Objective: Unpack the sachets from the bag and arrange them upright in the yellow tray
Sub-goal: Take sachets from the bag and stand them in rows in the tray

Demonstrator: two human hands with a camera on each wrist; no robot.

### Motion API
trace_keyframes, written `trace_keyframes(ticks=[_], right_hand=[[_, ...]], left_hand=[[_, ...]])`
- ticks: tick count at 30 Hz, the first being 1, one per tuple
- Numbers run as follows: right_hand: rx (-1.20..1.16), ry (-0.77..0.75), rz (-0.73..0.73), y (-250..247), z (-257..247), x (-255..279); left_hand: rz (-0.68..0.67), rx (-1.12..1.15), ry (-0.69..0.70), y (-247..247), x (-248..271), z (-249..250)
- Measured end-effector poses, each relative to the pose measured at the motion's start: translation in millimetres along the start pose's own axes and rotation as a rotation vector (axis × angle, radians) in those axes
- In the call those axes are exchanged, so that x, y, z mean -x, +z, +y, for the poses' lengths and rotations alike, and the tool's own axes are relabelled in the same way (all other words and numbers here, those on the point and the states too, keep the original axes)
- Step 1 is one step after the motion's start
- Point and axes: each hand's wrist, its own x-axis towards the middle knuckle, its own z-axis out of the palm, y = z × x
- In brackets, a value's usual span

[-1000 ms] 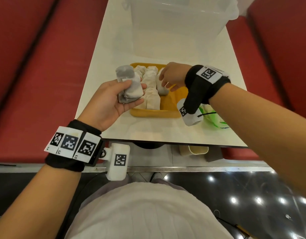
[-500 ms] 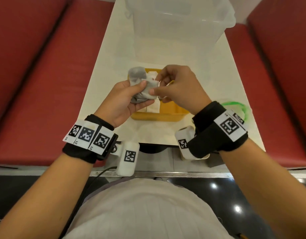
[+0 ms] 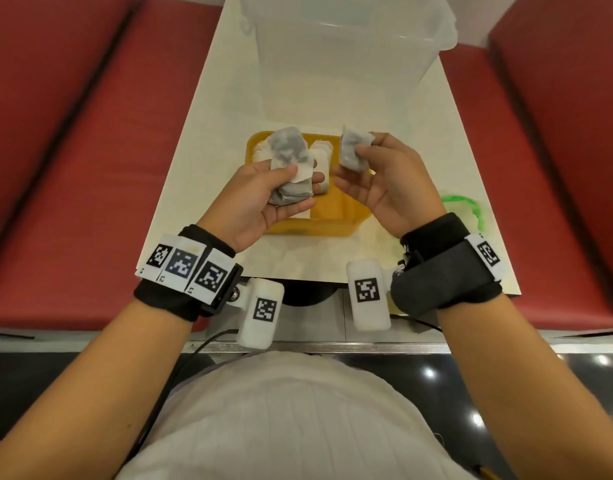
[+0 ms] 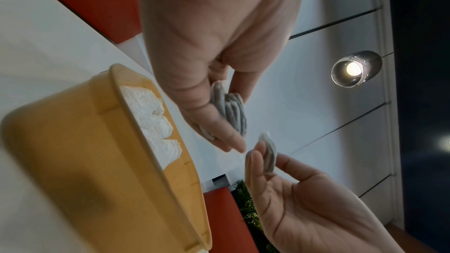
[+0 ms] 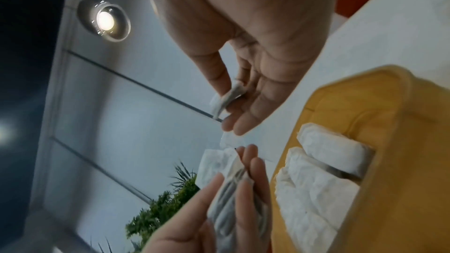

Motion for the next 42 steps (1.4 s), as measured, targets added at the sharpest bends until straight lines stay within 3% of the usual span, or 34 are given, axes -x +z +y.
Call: trace_keyframes(ticks=[3, 11, 15, 18, 21, 24, 27, 33, 36, 42], right_hand=[[-0.011, -0.013, 0.020, -5.5, 0.9, -0.3], [0.552, -0.268, -0.042, -12.1, 2.6, 4.0], [0.626, -0.344, -0.054, -9.7, 4.2, 3.9], [0.556, -0.330, -0.029, -8.8, 5.0, 6.1], [0.361, -0.222, 0.021, -12.3, 3.7, 7.2], [0.264, -0.151, -0.049, -19.3, 2.1, 8.6], [0.319, -0.164, -0.150, -23.2, 2.0, 10.0], [0.349, -0.183, -0.084, -23.3, 2.3, 6.5], [0.342, -0.182, -0.119, -21.2, 3.0, 6.5], [0.028, -0.020, -0.229, -16.0, 1.6, 8.8]], left_hand=[[0.000, -0.011, 0.005, 1.3, 0.6, -0.5], [-0.012, -0.069, 0.004, 10.3, -1.0, -0.9], [-0.020, -0.194, 0.003, 17.8, -0.8, -4.0], [0.041, -0.199, 0.018, 21.9, -3.2, -5.5], [0.066, -0.154, 0.044, 24.3, -5.3, -5.4], [0.062, -0.129, 0.060, 25.0, -5.8, -5.3], [0.050, -0.118, 0.066, 25.7, -6.5, -6.3], [0.061, -0.109, 0.084, 28.2, -7.4, -8.2], [0.076, -0.126, 0.105, 29.0, -8.6, -7.1], [0.134, -0.179, 0.153, 27.8, -10.5, -6.2]])
